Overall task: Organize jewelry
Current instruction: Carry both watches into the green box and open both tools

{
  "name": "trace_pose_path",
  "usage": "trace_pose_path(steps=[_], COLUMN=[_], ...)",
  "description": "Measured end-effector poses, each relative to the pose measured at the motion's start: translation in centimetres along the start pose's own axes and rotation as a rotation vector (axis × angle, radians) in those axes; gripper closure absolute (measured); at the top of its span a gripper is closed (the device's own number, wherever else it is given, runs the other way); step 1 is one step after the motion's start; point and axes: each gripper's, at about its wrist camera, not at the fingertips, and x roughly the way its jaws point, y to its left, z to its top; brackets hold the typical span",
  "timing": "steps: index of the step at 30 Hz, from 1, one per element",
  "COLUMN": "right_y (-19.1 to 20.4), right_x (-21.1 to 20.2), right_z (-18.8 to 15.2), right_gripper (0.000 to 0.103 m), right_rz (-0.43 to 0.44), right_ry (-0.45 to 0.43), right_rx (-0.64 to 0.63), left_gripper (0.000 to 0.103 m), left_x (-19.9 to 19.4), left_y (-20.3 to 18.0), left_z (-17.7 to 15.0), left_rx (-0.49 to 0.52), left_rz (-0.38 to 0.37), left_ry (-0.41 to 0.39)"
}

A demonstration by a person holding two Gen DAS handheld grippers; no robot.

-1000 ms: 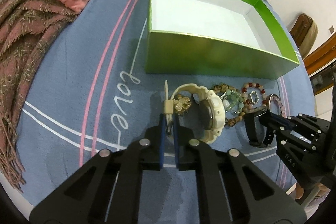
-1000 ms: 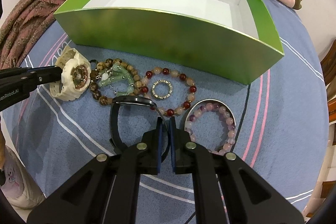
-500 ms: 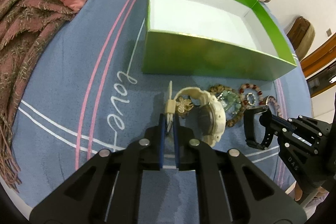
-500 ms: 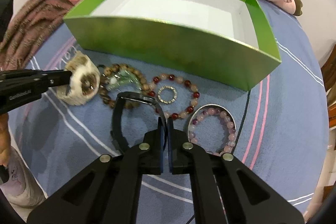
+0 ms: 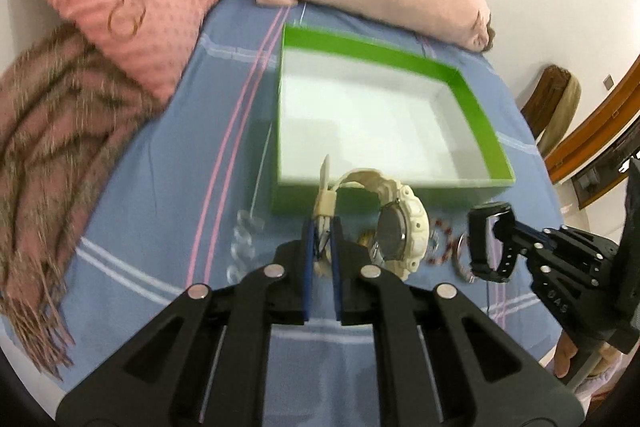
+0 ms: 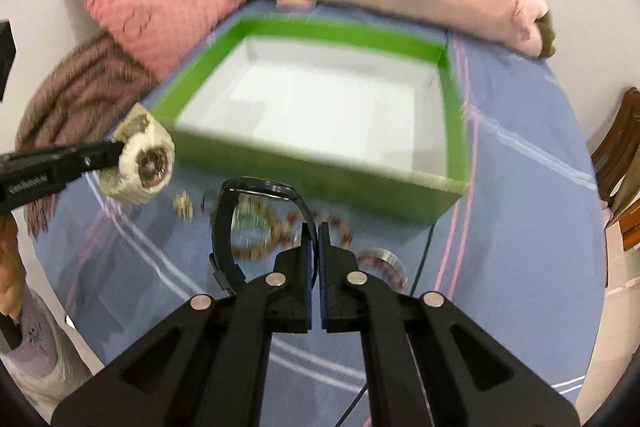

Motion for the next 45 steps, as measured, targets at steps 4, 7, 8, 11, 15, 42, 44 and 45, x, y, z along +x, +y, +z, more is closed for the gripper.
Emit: trace_pose_path(steps=[4,7,8,11,15,42,44,45], right_y=[-1.9,-3.7,-4.0,-5.4,-5.5,-7.3,-8.4,-9.0], right_x=[-0.9,0.9,1.6,4.4,7.4,4.9,4.4,4.5], right_z=[3.0,4.4,4.7,4.8,5.1,4.1,3.9,3.8], right_gripper=[0.101,0.101,0.101,0.101,0.101,0.056,0.051,0.051], right_rz=[0.016,0.007,0.015,0.003,0.001,-0.091,-0.133,-0.140], right_ry=[-0.105,-0.135,-0.138,-0.128,-0.061,-0.153,-0.158,-0.148], right_rx=[0.073,0.132,0.149,0.182,0.198,0.227,0.264,0.284], left_gripper=[0.094,0.094,0.094,0.094,0.094,0.063,0.061,0.061], left_x=[0.6,2.3,2.9,5.2,7.4,5.2,4.8,5.0], left_y=[-1.7,-2.6,-2.6,-3.1,-3.5,-2.0,-0.8,-0.1], left_z=[3.0,5.1,5.4,6.0,5.5,4.6,4.5,4.5], left_rx=[0.019,0.021,0.019,0.023,0.043,0.024,-0.016,-0.035], left_rz=[-0.004,0.024,0.027,0.035,0.080,0.082,0.117,0.131], left_ry=[-0.066,-0.095,-0.100,-0.098,-0.061,-0.138,-0.128,-0.104])
